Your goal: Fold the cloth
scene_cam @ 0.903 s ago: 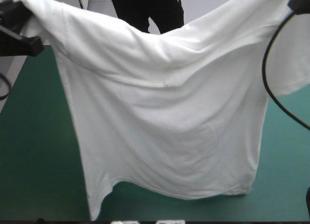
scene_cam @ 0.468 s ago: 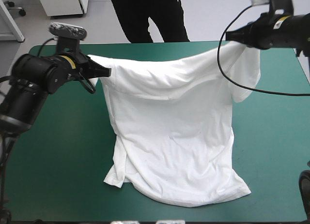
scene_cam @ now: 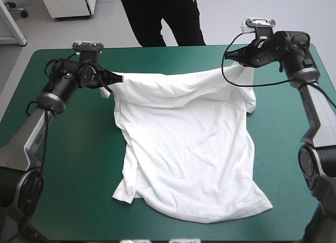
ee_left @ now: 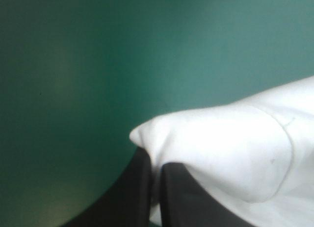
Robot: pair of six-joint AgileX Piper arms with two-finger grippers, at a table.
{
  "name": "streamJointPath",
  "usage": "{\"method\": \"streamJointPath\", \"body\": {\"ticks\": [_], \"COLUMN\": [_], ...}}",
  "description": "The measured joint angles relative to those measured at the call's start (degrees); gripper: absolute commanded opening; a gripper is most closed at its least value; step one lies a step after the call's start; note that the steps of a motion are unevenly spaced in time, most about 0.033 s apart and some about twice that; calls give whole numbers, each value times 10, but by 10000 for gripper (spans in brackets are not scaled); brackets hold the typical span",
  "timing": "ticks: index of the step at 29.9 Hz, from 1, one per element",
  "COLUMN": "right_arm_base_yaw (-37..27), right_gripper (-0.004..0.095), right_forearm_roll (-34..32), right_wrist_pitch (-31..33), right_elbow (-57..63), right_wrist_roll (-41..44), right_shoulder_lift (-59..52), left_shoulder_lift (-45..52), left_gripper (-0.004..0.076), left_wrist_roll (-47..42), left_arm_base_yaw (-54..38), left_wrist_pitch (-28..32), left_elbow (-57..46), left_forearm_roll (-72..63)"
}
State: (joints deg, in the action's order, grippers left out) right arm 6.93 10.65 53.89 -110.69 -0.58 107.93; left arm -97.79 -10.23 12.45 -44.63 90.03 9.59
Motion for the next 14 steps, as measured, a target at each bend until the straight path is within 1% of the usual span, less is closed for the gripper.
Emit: {"method": "streamJointPath", "body": {"ticks": [3,5,6,7,8,9,10,12,14], "right_arm_base_yaw": [0,0,0,0,0,0,0,0,0], "right_gripper": [-11,10,49,108,184,272,348,518,595], "right_forearm_roll": [-4,-8,-9,-10,-10,-10,-11,-9,-4], "right_wrist_pitch": [-15,-19,-19,-19,-19,-19,-19,-18,-17], "right_elbow": [0,0,0,0,0,0,0,0,0], "right_wrist_roll": [0,0,0,0,0,0,0,0,3], "right_shoulder_lift": [38,59,69,78,85,91,96,101,104], "left_shoulder_lift": [-35,-55,-63,-70,-74,-77,-80,-83,-85], "left_gripper": [-9,-9,-7,0,25,73,137,294,431], "left_wrist_roll": [0,0,0,0,0,0,2,18,36], "left_arm_base_yaw": [-8,-11,-12,-12,-12,-12,-12,-12,-12], "left_wrist_pitch": [6,11,15,22,30,38,47,58,58], "left_elbow": [0,-1,-1,-1,-1,-1,-1,-1,1], "left_forearm_roll": [3,9,16,22,27,33,37,39,26]}}
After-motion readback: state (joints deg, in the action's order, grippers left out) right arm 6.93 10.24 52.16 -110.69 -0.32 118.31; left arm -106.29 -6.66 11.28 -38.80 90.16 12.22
